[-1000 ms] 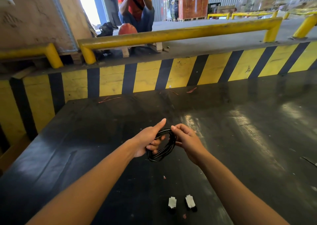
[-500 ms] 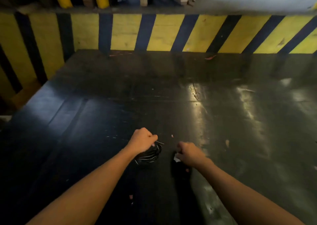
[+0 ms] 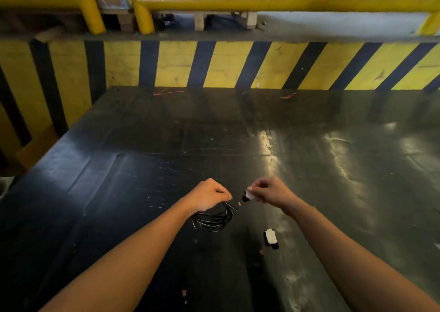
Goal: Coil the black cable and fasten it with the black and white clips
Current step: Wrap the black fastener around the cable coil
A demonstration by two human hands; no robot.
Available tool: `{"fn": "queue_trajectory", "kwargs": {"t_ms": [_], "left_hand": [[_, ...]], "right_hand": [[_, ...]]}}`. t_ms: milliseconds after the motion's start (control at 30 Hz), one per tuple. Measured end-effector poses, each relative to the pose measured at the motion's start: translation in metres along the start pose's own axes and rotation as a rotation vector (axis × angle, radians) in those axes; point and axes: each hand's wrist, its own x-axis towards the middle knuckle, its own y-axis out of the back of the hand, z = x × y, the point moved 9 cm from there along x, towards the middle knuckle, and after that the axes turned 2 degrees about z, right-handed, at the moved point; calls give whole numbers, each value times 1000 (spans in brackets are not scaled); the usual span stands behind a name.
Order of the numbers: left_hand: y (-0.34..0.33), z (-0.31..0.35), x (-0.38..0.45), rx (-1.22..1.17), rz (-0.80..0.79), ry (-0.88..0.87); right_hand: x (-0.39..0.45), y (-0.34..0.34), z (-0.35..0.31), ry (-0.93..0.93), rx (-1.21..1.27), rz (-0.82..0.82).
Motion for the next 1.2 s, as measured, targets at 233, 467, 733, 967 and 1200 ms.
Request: {"fn": "queue_trajectory", "kwargs": {"t_ms": [233, 467, 733, 967, 1200], "left_hand": [[-11, 75, 24, -174, -171, -105], [-12, 115, 36, -173, -195, -130], [12, 133, 51, -246, -173, -162], [10, 140, 55, -270, -243, -163], [-4, 136, 60, -289, -246, -143]], "right_hand": [[-17, 61, -37, 33, 322, 128], [-15, 89, -36, 24, 469, 79], [-12, 129, -72, 391, 35, 322], [-12, 111, -76, 413, 91, 114], [-6, 125, -53, 254, 73, 378]]}}
